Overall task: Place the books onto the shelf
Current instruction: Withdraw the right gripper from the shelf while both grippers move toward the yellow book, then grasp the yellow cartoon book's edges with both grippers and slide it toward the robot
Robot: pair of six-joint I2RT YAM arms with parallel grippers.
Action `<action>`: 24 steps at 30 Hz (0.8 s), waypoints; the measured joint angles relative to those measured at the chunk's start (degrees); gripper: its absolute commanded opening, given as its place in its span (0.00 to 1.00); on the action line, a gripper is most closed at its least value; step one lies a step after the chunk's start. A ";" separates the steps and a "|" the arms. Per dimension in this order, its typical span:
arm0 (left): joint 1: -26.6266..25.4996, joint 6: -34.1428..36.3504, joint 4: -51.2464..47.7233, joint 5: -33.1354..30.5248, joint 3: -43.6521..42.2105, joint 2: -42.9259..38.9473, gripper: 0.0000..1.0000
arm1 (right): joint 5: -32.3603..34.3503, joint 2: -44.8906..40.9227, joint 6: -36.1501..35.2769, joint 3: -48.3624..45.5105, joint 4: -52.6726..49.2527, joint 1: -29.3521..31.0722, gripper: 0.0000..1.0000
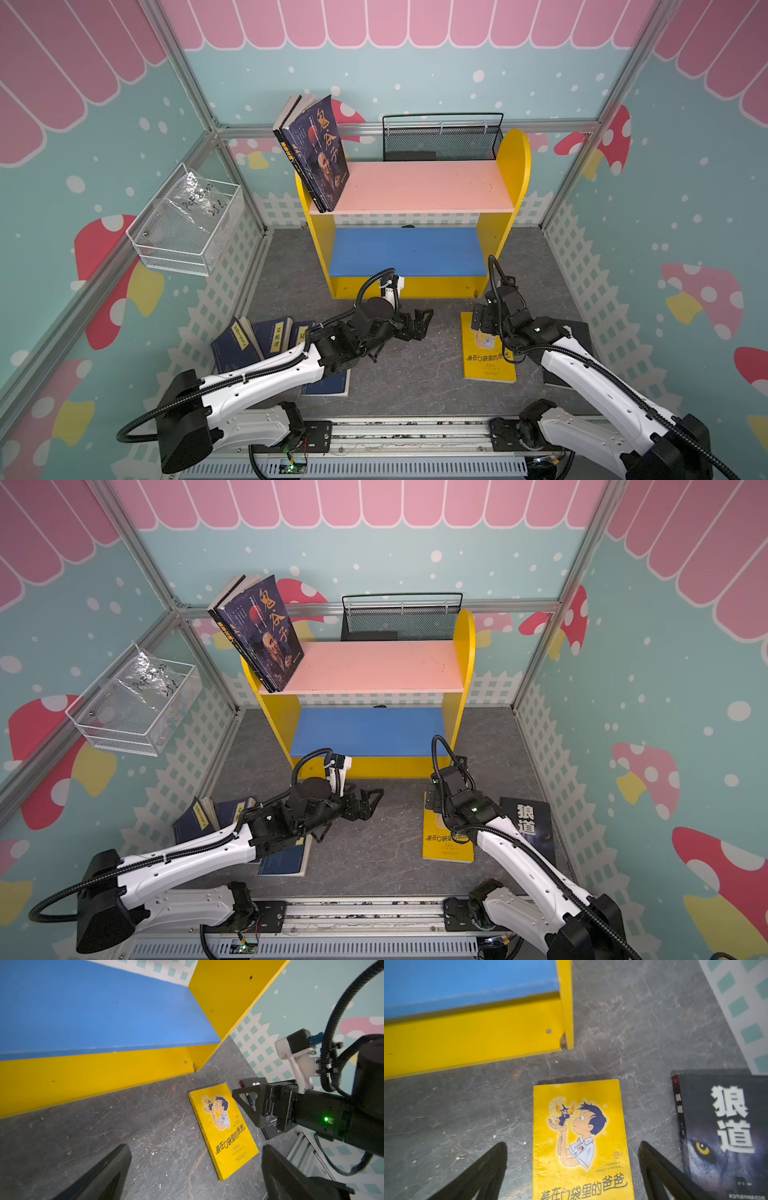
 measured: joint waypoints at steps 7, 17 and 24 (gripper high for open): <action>-1.09 -3.17 1.90 2.84 0.00 8.26 0.99 | -6.43 4.20 0.33 -7.65 4.85 -10.01 0.99; -1.73 -2.99 0.17 4.46 2.49 10.86 1.00 | -15.96 11.19 -0.35 -14.27 17.97 -16.04 0.88; -1.70 -2.64 -2.25 4.94 2.95 11.37 1.00 | -20.37 11.82 -0.72 -15.39 24.63 -14.58 0.82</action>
